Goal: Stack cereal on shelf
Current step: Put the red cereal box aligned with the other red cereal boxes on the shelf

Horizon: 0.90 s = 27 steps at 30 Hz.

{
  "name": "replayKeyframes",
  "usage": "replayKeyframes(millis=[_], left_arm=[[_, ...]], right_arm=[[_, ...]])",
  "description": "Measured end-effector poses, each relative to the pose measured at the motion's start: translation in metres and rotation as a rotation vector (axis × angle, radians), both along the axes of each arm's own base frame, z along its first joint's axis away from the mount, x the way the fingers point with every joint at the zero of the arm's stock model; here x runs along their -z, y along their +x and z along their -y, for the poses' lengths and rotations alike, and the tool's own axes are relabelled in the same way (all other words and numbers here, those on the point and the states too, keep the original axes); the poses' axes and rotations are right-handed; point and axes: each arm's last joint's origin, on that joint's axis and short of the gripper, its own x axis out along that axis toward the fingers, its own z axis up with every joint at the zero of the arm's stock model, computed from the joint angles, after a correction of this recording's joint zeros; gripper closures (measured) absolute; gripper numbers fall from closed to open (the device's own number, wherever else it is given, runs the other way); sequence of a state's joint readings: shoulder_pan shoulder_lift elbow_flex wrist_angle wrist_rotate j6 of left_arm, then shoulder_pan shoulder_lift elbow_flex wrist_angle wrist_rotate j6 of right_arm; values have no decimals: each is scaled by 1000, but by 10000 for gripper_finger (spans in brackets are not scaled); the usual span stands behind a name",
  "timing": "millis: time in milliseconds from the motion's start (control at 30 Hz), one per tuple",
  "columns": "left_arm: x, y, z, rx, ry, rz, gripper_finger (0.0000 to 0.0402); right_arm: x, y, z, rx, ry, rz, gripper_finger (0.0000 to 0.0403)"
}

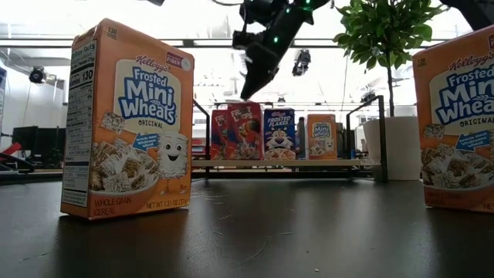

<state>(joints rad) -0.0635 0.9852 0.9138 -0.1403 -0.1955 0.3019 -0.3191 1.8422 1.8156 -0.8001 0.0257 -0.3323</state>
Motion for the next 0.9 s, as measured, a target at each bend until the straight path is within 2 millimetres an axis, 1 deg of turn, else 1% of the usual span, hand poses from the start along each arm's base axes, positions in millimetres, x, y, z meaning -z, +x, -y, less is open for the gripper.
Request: replayKeyframes(millis=[167,267,333,400,500,600,667,733,900], left_arm=[[0,1,0,0,-2,-2,401],[0,1,0,-1,-4,-1,401],[0,1,0,-1,-4,-2,401],[0,1,0,0,-4,-2,401],[1,1,0,-1,-3,-3,401],[1,1,0,-1,-3,-3,401],[1,1,0,0,-3,-3,401],[1,1,0,0,-4,-3,401],[1,1,0,1,1,-4,401]], right_arm=[[-27,-13,-7,7,19,-28,169],[-38,-24,-11,25,55,-93,191],[-39,-29,-12,45,79,-132,215],[-32,-31,-12,62,99,-165,246],[-13,-29,-9,82,103,-195,299],[7,-27,-4,120,45,-203,350],[16,-25,1,118,25,-189,378],[21,-22,3,112,6,-160,389],[23,-13,6,88,-38,-60,390]])
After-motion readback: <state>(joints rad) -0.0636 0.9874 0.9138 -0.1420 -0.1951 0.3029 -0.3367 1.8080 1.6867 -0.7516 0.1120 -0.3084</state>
